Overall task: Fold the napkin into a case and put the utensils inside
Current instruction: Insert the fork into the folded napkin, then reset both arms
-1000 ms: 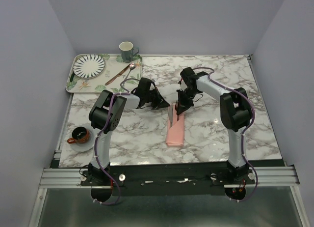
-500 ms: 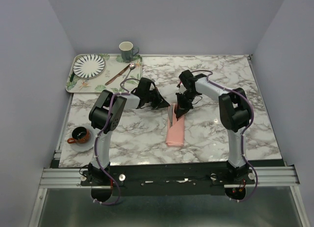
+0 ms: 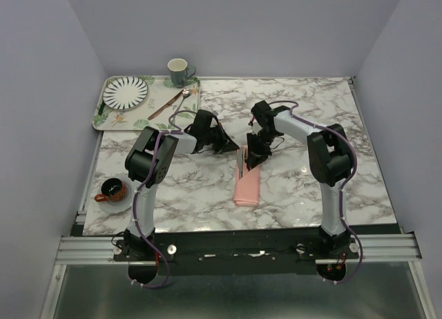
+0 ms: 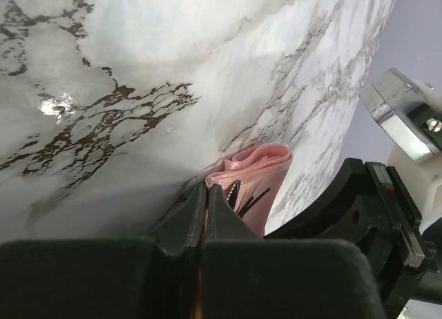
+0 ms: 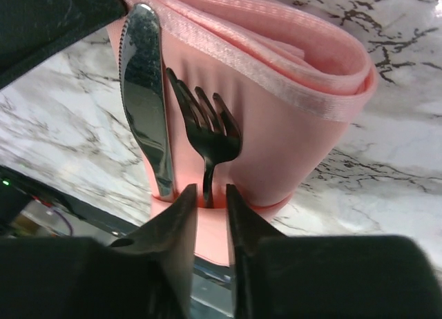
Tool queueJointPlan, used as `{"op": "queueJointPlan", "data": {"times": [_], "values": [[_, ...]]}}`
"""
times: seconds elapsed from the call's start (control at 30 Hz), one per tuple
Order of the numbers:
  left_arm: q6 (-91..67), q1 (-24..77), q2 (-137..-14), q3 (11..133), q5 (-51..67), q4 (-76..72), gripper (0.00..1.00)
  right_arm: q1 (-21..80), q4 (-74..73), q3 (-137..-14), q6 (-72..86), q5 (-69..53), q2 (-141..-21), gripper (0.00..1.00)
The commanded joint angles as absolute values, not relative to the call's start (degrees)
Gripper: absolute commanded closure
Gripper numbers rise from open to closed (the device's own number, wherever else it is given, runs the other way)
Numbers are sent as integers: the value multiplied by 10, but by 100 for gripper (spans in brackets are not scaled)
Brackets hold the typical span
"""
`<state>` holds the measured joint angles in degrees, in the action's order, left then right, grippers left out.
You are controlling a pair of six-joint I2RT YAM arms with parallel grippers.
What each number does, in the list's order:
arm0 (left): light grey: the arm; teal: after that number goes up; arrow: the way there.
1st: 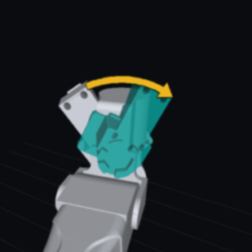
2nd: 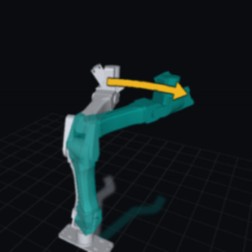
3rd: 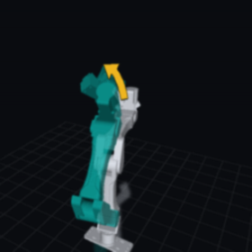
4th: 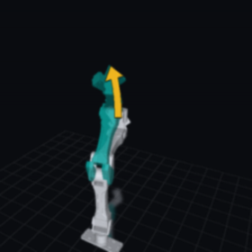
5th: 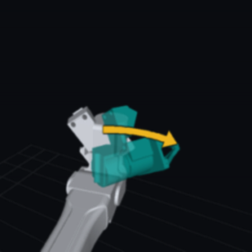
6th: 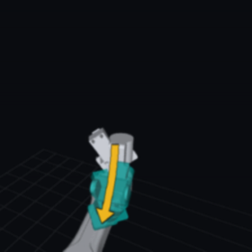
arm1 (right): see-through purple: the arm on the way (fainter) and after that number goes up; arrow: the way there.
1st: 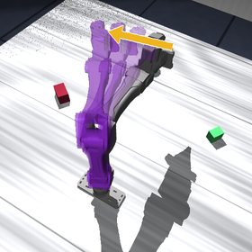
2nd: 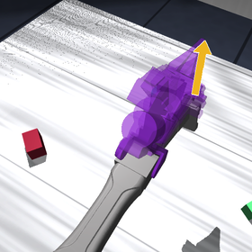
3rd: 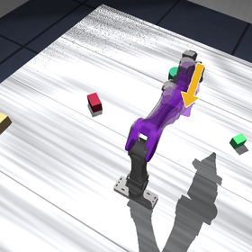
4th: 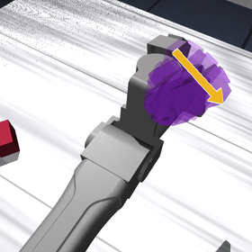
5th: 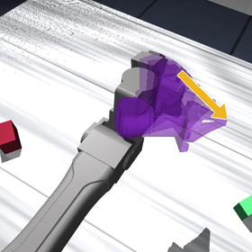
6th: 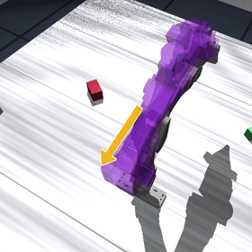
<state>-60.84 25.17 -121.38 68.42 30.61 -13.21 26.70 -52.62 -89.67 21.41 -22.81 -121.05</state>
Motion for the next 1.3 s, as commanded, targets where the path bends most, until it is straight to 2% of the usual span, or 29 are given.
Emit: {"op": "queueJointPlan", "data": {"times": [0.0,0.1,0.33,0.67,0.7,0.77,0.8,0.83,0.97,1.07,1.1,1.13,1.27], "values": [[-589,243,-1209,665,258,-113,100,272,-529,-896,217,-223,-1187,64],[-586,243,-1209,667,259,-113,100,273,-529,-904,217,-216,-1181,58],[-578,243,-1206,672,261,-104,100,272,-526,-940,208,-202,-1180,55],[-541,240,-1195,696,258,-81,100,265,-509,-1031,141,-185,-1172,45],[-534,239,-1194,700,261,-77,96,262,-509,-1041,131,-185,-1169,40],[-513,236,-1184,711,265,-67,81,253,-509,-1054,106,-192,-1162,36],[-505,234,-1179,715,264,-62,65,250,-505,-1060,98,-192,-1158,32],[-496,233,-1168,721,263,-52,58,242,-501,-1069,88,-201,-1154,29],[-436,224,-1137,761,251,-4,34,221,-476,-1084,41,-214,-1114,16],[-362,216,-1109,809,240,67,23,199,-442,-1072,16,-221,-1082,6],[-313,214,-1101,824,236,89,4,191,-426,-1065,12,-222,-1058,1],[-289,212,-1089,841,234,135,1,171,-418,-1059,13,-232,-1047,0],[-194,196,-1065,957,240,260,1,106,-396,-1021,23,-260,-998,0]]}}
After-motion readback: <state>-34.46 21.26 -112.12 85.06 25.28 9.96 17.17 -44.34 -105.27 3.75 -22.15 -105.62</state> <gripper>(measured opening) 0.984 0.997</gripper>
